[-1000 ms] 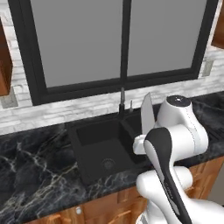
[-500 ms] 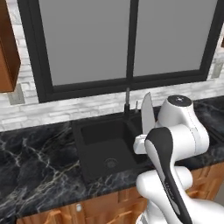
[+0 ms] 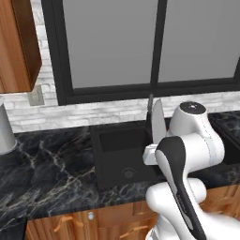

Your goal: Move the cutting board and knife to the sink. Then move spray from the cabinet to the counter.

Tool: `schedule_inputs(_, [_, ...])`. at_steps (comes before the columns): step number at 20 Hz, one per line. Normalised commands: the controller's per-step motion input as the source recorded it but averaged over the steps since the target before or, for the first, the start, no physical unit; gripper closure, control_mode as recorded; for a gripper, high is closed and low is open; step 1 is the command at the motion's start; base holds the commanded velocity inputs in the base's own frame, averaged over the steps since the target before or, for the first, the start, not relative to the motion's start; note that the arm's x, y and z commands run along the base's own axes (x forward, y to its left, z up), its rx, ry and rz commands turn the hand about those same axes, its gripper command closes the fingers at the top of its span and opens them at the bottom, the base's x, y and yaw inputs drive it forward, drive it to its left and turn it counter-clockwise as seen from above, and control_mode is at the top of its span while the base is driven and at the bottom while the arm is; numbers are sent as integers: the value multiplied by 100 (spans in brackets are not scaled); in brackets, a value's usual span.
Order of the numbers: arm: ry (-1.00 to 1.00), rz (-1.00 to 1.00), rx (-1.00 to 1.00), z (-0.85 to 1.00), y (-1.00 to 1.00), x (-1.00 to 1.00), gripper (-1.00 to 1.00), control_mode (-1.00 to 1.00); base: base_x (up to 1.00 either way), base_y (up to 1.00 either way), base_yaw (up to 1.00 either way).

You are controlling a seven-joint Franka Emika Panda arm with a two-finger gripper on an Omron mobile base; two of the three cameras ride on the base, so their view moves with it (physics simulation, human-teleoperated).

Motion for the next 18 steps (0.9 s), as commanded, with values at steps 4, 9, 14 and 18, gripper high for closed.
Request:
schedule_inputs(4, [8, 10, 3, -12, 12, 53, 100, -100, 0, 0, 0])
schedule_inputs(9, [1, 0, 1, -22, 25, 44, 100, -100, 0, 0, 0])
schedule_inputs(14, [0, -14, 0, -23, 12, 22, 100, -100, 0, 0, 0])
schedule_inputs(18, [7, -27, 1, -27, 0, 14, 100, -100, 0, 0, 0])
